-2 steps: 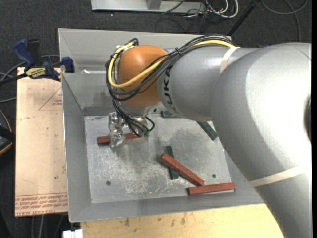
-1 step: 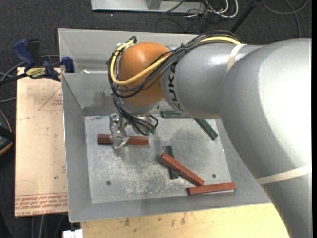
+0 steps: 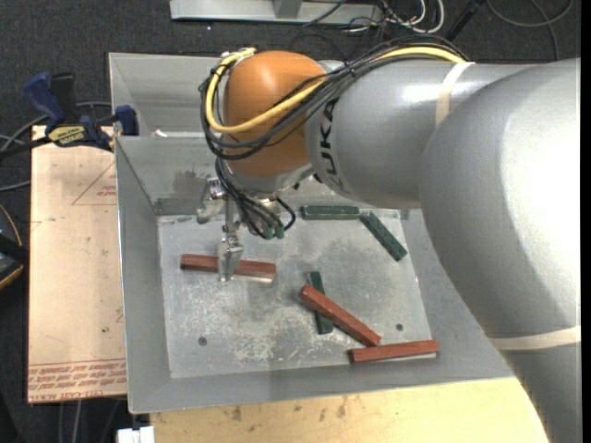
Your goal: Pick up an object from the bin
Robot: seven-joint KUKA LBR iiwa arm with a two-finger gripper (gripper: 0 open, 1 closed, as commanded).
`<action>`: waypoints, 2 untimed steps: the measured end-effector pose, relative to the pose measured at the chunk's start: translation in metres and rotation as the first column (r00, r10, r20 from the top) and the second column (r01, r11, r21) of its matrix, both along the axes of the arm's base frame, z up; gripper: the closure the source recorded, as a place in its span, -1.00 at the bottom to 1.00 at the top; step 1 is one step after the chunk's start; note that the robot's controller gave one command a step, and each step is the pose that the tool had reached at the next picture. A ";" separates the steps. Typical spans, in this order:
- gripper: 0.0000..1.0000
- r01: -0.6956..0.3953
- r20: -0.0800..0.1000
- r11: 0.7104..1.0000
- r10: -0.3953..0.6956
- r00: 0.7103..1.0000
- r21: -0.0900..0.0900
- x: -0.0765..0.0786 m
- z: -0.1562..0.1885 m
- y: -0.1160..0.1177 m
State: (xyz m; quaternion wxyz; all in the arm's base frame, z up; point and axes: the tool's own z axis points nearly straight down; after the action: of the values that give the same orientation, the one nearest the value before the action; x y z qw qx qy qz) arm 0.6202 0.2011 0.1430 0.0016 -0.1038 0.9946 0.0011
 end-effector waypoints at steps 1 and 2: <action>-1.00 0.001 0.000 1.000 -0.001 1.000 0.000 0.000 0.000 0.000; 1.00 0.064 0.013 0.998 -0.065 0.998 0.006 0.022 -0.065 -0.023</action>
Offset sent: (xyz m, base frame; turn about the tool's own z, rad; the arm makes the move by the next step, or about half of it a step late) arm 0.0167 -0.0259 -0.0730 0.0637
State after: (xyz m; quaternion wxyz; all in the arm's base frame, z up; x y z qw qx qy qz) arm 0.6424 0.1776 0.0784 0.0085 -0.0716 0.9974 0.0033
